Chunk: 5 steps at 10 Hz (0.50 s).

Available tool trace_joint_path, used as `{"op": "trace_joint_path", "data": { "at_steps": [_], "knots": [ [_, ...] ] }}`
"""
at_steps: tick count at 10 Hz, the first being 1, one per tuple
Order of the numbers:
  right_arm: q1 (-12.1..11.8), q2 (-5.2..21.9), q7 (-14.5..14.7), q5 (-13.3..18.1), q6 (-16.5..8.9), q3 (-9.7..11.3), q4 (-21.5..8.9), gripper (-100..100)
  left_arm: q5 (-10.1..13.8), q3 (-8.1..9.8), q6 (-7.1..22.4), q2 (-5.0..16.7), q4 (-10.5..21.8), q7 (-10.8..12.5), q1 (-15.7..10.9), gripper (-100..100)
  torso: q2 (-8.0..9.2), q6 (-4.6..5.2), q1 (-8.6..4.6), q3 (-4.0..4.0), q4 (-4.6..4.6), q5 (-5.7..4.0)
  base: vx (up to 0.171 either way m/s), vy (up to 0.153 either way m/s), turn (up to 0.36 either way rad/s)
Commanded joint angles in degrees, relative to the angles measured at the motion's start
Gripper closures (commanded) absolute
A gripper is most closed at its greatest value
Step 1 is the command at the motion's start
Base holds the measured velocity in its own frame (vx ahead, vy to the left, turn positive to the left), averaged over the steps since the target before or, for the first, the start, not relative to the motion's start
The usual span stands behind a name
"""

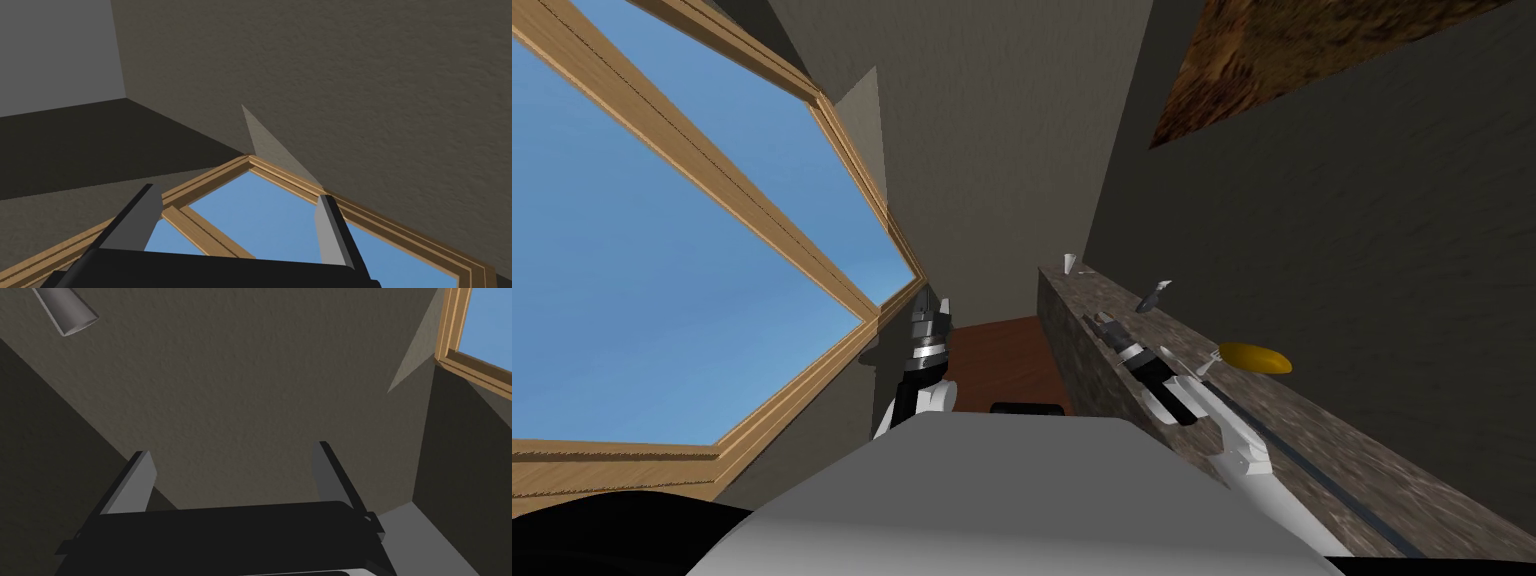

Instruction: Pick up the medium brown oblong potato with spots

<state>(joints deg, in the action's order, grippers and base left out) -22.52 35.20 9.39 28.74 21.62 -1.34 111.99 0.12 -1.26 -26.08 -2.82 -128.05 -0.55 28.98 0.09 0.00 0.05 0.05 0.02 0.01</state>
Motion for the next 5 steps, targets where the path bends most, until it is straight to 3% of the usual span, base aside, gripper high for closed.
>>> {"op": "trace_joint_path", "data": {
  "at_steps": [1,4,5],
  "knots": [
    [0.32,2.17,0.36,1.03,-0.25,-0.12,-0.98,-100,0.00,0.00,0.00,0.00,0.00,0.00,0.00,0,0.00,0.00,0.00,0.00,0.00,0.00,-0.021,0.021,0.021],
    [0.88,6.96,2.23,5.03,-0.53,-0.56,-5.03,-100,0.00,0.00,0.00,0.00,0.00,0.00,0.00,0,-0.03,0.01,0.03,-0.01,0.00,0.01,-0.020,0.029,0.041],
    [0.88,7.82,2.23,5.03,-0.53,-0.56,-5.03,-100,0.00,0.00,0.00,0.00,0.00,0.00,0.00,0,-0.02,0.01,0.03,-0.01,0.00,0.01,-0.013,0.020,0.025]
  ]
}}
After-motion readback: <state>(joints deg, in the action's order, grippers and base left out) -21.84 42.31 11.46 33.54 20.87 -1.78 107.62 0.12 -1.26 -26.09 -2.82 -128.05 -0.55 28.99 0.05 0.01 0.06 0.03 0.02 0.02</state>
